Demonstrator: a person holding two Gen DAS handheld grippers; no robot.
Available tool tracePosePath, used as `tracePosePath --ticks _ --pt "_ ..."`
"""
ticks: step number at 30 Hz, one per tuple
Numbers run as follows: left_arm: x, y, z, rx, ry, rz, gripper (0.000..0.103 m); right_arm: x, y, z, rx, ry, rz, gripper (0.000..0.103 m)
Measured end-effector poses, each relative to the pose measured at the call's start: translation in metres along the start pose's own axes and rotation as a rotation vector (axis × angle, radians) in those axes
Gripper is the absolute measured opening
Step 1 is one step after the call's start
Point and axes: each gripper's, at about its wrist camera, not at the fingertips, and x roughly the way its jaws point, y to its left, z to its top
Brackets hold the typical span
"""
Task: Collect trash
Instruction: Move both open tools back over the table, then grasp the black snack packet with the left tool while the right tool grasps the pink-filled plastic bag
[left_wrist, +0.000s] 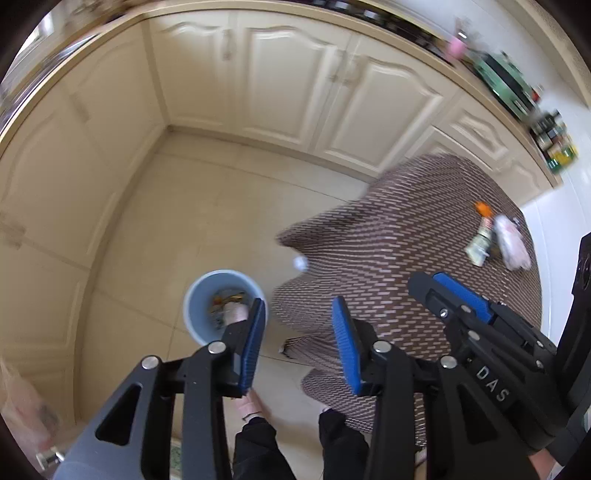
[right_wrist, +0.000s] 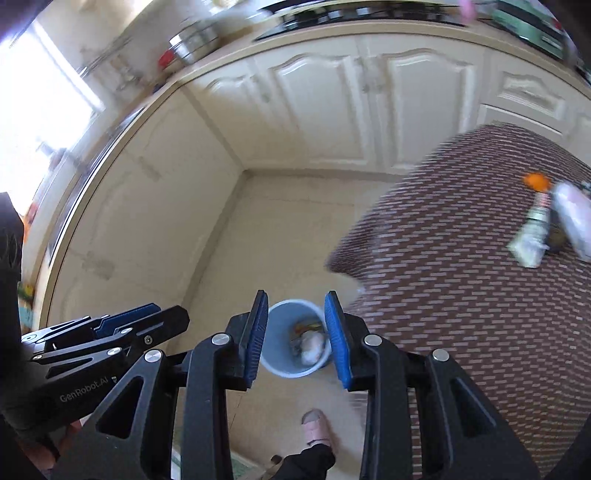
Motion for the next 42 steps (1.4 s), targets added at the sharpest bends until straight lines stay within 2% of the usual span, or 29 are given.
tracePosePath --ticks 7,11,13,16,18,26,27,28,31,37,42 --pt "0.034 -0.128 0.008 0.136 0.042 -0.079 0.042 -0.053 -0.124 0.012 0.131 -0.074 -0.122 0.034" --pt "0.055 -0.197 0.011 0.202 0.06 -0.109 0.044 -0.075 -0.189 0.017 0.199 -0.109 -0.192 0.045" --pt "0.066 -0.227 0.014 0.216 0.065 -0.121 0.049 -0.078 -0.213 0.02 0.223 -0.114 -0.21 0.047" --pt "0.078 -0.255 0.02 0.225 0.068 -0.122 0.056 -0.079 -0.242 0.026 0.248 -0.129 -0.228 0.051" --pt "0.088 -0.268 0.025 0.227 0.073 -0.118 0.057 -0.076 -0.261 0.032 0.259 -0.135 -0.224 0.053" --pt "0.121 -0.294 0.043 0.226 0.096 -0.109 0.057 -0.042 -0.289 0.05 0.259 -0.09 -0.164 0.053" --pt "0.125 -0.296 0.045 0.225 0.103 -0.11 0.057 -0.038 -0.29 0.051 0.252 -0.083 -0.153 0.043" --pt "0.129 -0.298 0.046 0.228 0.109 -0.111 0.057 -0.036 -0.292 0.051 0.249 -0.077 -0.148 0.017" --pt "0.138 -0.308 0.049 0.253 0.107 -0.102 0.057 -0.039 -0.293 0.051 0.231 -0.096 -0.155 0.007" --pt "0.159 -0.339 0.052 0.333 0.102 -0.079 0.057 -0.052 -0.309 0.048 0.235 -0.132 -0.17 0.005" --pt "0.179 -0.357 0.051 0.394 0.1 -0.01 0.057 -0.057 -0.32 0.044 0.259 -0.14 -0.155 0.005"
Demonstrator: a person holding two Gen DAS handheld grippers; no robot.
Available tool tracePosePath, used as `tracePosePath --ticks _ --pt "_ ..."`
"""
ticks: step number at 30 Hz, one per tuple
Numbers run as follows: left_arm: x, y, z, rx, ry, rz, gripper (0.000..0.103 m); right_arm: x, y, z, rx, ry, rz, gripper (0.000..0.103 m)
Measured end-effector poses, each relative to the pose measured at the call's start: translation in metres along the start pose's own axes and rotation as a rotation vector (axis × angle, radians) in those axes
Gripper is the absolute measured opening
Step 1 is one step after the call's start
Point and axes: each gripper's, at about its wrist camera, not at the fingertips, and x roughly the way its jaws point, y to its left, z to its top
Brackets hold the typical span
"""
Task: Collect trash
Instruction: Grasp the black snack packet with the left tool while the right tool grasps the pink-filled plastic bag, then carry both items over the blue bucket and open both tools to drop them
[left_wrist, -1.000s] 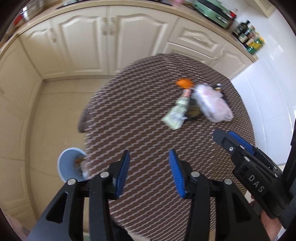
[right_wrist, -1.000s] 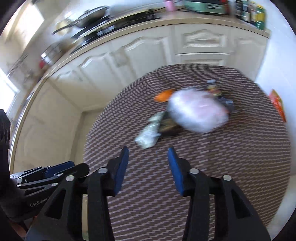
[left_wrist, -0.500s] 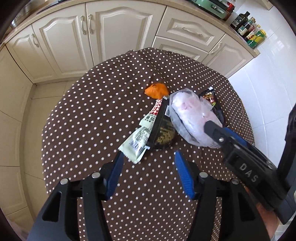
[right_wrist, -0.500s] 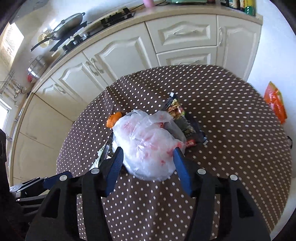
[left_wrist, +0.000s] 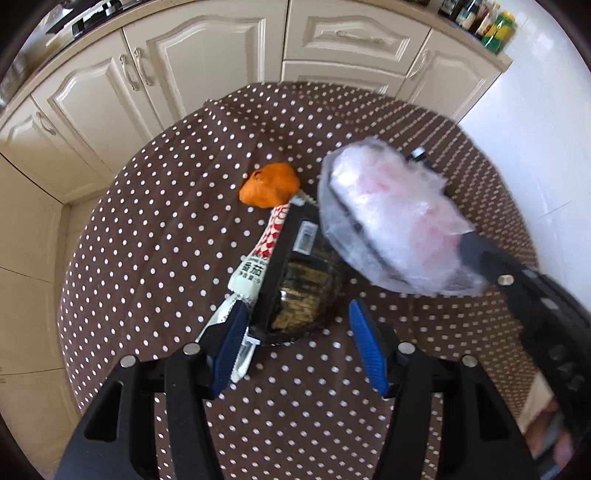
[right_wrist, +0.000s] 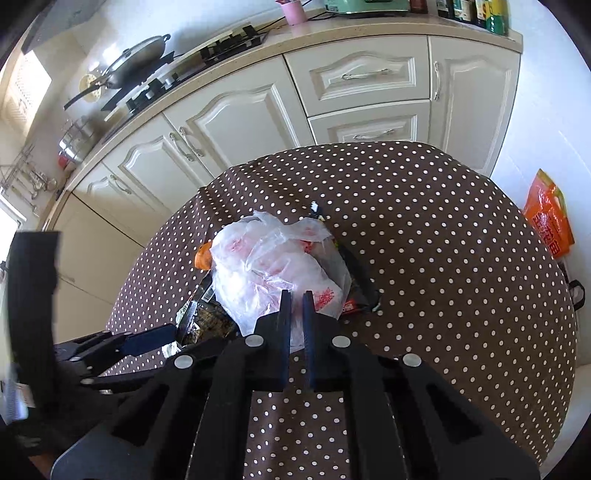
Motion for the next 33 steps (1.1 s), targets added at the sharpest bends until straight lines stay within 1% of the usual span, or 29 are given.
tracePosePath --ticks 3,4,5,7,8,10,13,14,15,20,22,24,26,29,33 --pt "0.004 -0.005 0.004 0.023 -0.008 0.026 0.056 -0.001 0.0 -0.002 0.01 -0.003 0.009 0.005" --pt "0.005 -0.006 0.004 0.026 -0.006 0.033 0.052 0.0 0.001 -0.001 0.01 -0.003 0.01 0.005" --pt "0.007 -0.004 0.005 0.025 -0.005 0.037 0.051 0.0 0.001 -0.002 0.012 -0.004 0.012 0.005" --pt "0.006 -0.002 0.006 0.019 -0.009 0.041 0.041 -0.001 0.002 -0.002 0.013 -0.005 0.015 0.005" --pt "0.006 -0.001 0.007 0.018 -0.013 0.041 0.038 -0.002 0.002 -0.003 0.015 -0.006 0.016 0.005" --pt "-0.001 0.01 0.0 0.014 -0.017 0.023 0.028 -0.004 0.003 -0.003 0.016 -0.008 0.018 0.005" --pt "-0.011 0.018 -0.006 -0.007 -0.028 -0.022 0.022 -0.011 0.006 -0.005 0.012 -0.016 0.02 0.005" --pt "-0.016 0.021 -0.009 -0.019 -0.032 -0.05 0.021 -0.014 0.007 -0.004 0.011 -0.019 0.024 0.005" --pt "-0.022 0.026 -0.011 -0.043 -0.039 -0.093 0.021 -0.017 0.009 -0.005 0.009 -0.023 0.025 0.005" --pt "-0.052 0.04 -0.03 -0.097 -0.078 -0.191 0.019 -0.033 0.018 -0.009 -0.002 -0.037 0.036 0.005" --pt "-0.066 0.043 -0.04 -0.106 -0.094 -0.207 0.019 -0.042 0.023 -0.01 -0.008 -0.047 0.042 0.005" --pt "-0.079 0.052 -0.048 -0.128 -0.113 -0.228 0.019 -0.052 0.033 -0.014 -0.024 -0.059 0.047 0.005" --pt "-0.09 0.064 -0.057 -0.141 -0.126 -0.234 0.018 -0.061 0.045 -0.017 -0.041 -0.068 0.057 0.005" --pt "-0.105 0.088 -0.074 -0.175 -0.143 -0.232 0.018 -0.069 0.067 -0.025 -0.073 -0.069 0.074 0.005" --pt "-0.126 0.129 -0.101 -0.228 -0.156 -0.222 0.018 -0.072 0.113 -0.042 -0.126 -0.046 0.118 0.005"
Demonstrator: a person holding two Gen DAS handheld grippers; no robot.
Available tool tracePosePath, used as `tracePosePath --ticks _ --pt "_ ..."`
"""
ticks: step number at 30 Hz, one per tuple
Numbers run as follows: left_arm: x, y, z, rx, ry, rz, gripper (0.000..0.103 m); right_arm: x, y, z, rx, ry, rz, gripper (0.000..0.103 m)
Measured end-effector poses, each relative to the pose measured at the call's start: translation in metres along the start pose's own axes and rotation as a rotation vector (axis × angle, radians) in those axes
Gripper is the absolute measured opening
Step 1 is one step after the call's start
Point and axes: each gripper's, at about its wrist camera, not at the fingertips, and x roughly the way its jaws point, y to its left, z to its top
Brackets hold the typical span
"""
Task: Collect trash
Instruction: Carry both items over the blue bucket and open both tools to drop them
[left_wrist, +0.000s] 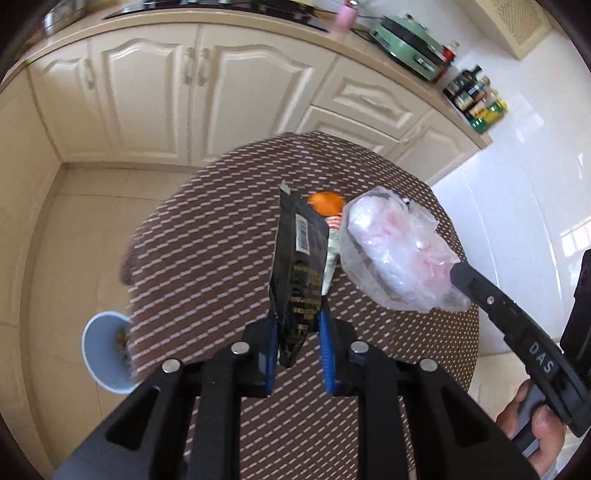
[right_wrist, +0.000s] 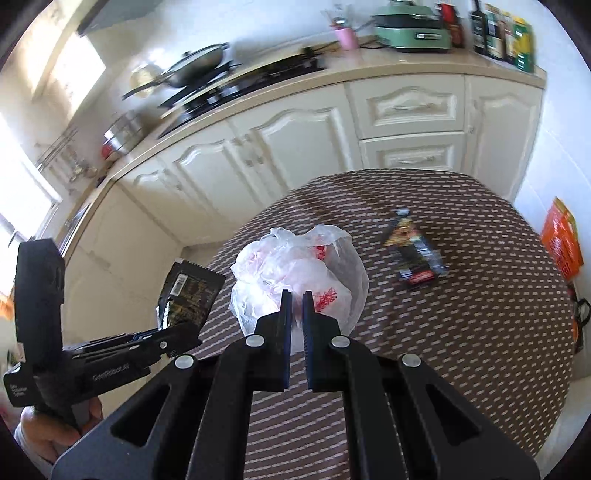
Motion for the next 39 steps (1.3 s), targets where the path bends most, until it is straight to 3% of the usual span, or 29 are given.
tracePosePath --ticks 5,13,20,29,32,39 --pt "-0.037 0.054 -0.011 -0.045 -0.02 0.025 0.018 0.019 0.077 -0.017 -0.068 0.055 0.075 0.005" --pt "-0.109 0.185 -0.049 -0.17 -0.045 0.127 0.018 0.066 0.196 -0.055 -0.161 0.162 0.184 0.005" --pt "-0.158 0.285 -0.082 -0.271 -0.064 0.2 0.018 0.116 0.277 -0.09 -0.226 0.246 0.221 0.005" --pt "-0.186 0.358 -0.109 -0.358 -0.069 0.223 0.018 0.155 0.334 -0.109 -0.26 0.306 0.211 0.006" --pt "-0.188 0.367 -0.11 -0.368 -0.067 0.221 0.018 0.168 0.341 -0.112 -0.246 0.335 0.199 0.012" --pt "-0.19 0.38 -0.111 -0.378 -0.064 0.207 0.018 0.168 0.349 -0.108 -0.279 0.329 0.163 0.014"
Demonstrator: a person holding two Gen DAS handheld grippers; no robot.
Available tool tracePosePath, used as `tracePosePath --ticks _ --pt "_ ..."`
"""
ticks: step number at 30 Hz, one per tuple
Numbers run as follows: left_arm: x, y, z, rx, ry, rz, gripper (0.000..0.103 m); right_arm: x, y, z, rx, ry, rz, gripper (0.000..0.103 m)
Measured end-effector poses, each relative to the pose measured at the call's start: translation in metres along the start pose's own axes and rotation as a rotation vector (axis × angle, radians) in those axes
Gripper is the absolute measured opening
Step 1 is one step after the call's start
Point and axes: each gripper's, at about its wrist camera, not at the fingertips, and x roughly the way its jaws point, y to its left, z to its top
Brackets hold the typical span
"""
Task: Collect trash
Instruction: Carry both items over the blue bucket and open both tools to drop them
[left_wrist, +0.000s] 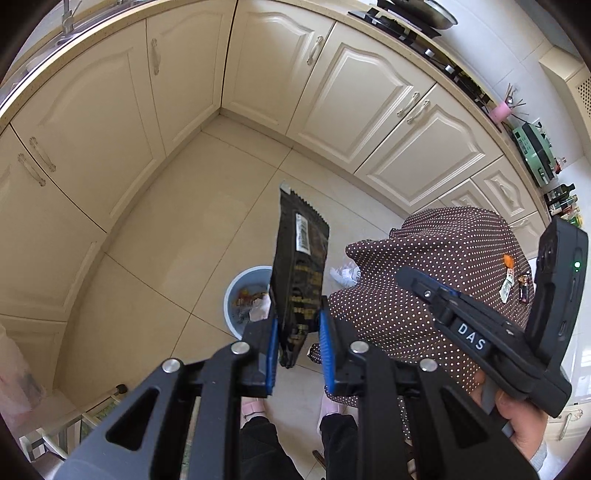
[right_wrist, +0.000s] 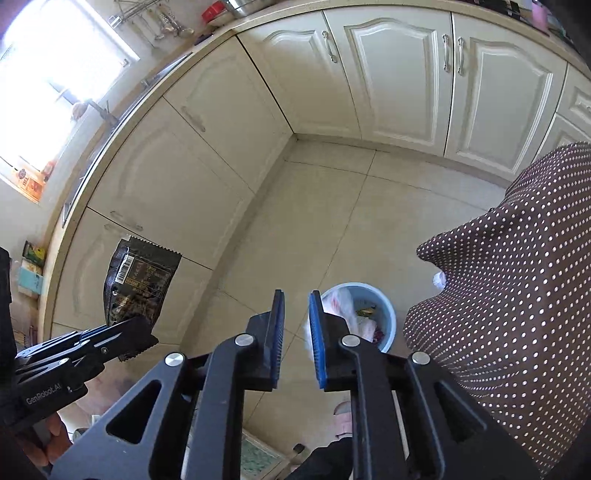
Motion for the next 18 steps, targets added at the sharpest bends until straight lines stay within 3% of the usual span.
tracePosePath --ticks 18 --pt "0.021 -0.043 0.015 0.073 0.044 -0.027 0.019 -0.03 -0.022 0.015 0.05 -0.06 -0.042 0.024"
